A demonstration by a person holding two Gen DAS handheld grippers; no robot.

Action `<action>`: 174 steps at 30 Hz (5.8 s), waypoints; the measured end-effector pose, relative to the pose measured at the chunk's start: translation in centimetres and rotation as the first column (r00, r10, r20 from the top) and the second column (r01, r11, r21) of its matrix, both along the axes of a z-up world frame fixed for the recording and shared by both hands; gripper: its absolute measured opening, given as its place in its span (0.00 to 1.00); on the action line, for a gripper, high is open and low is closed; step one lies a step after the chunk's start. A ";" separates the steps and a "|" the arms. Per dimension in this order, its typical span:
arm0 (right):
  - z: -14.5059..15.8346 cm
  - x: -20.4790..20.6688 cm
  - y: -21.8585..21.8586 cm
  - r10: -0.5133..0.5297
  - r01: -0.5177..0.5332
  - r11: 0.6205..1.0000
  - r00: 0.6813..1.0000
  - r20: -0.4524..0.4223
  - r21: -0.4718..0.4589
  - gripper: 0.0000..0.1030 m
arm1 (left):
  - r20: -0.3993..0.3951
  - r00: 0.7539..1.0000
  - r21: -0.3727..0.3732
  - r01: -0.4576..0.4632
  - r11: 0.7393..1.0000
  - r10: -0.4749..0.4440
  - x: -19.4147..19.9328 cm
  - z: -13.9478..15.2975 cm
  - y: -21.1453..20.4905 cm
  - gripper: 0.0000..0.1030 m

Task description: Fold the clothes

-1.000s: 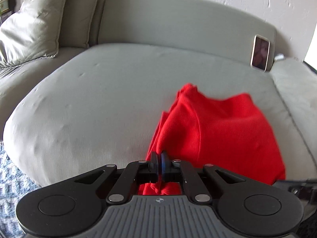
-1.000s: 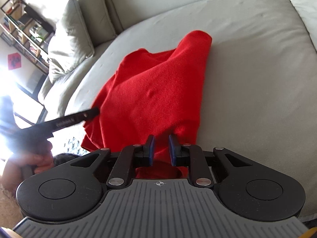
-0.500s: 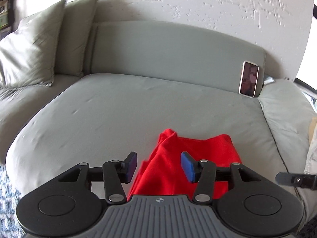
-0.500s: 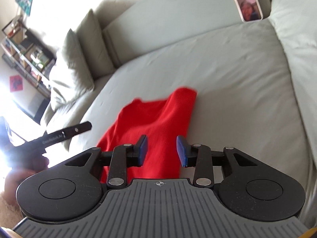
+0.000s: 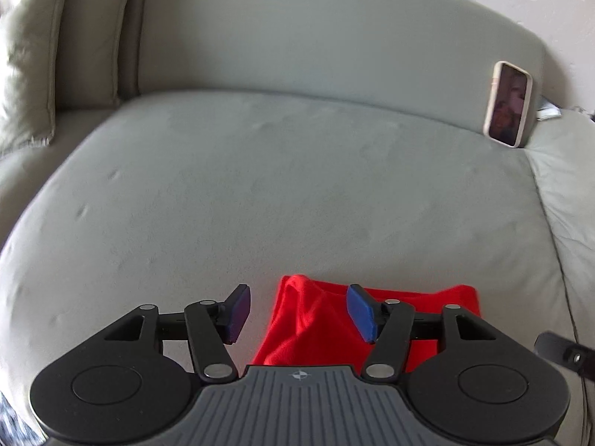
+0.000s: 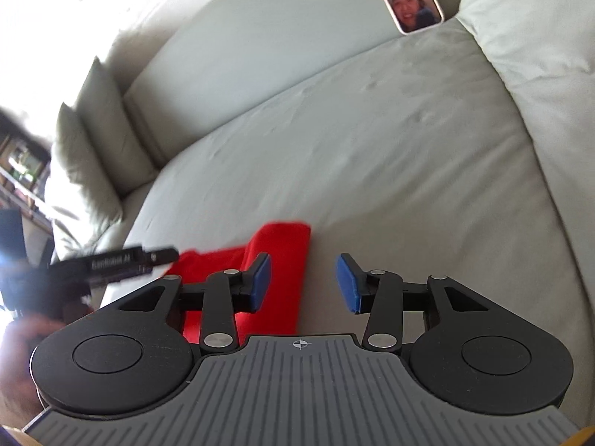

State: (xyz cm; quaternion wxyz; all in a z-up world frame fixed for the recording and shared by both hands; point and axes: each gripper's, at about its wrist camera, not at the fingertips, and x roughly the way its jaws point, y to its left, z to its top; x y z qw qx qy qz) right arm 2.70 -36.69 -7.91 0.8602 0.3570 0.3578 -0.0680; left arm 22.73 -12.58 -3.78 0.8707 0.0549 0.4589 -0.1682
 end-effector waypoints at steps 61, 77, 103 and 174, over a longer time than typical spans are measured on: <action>-1.1 -3.5 14.0 0.455 -0.462 0.720 0.878 -0.149 -0.518 0.20 | 0.017 0.999 -0.071 0.045 0.997 -0.043 -12.2 -4.2 4.3 0.11; -1.1 -9.6 14.3 0.511 -0.527 0.747 0.845 -0.156 -0.406 0.20 | 0.043 0.988 0.041 0.147 0.988 -0.149 -19.5 -4.1 4.5 0.13; 1.1 -7.7 5.5 0.210 -0.208 0.977 0.976 -0.057 0.036 0.54 | 0.111 0.990 0.170 -0.103 0.980 0.085 -15.4 1.0 10.1 0.80; 9.7 -26.1 -23.7 -0.498 0.517 0.770 0.853 0.155 -0.375 0.17 | 0.158 0.804 -0.216 0.595 0.774 -0.574 -29.7 3.5 -33.8 0.36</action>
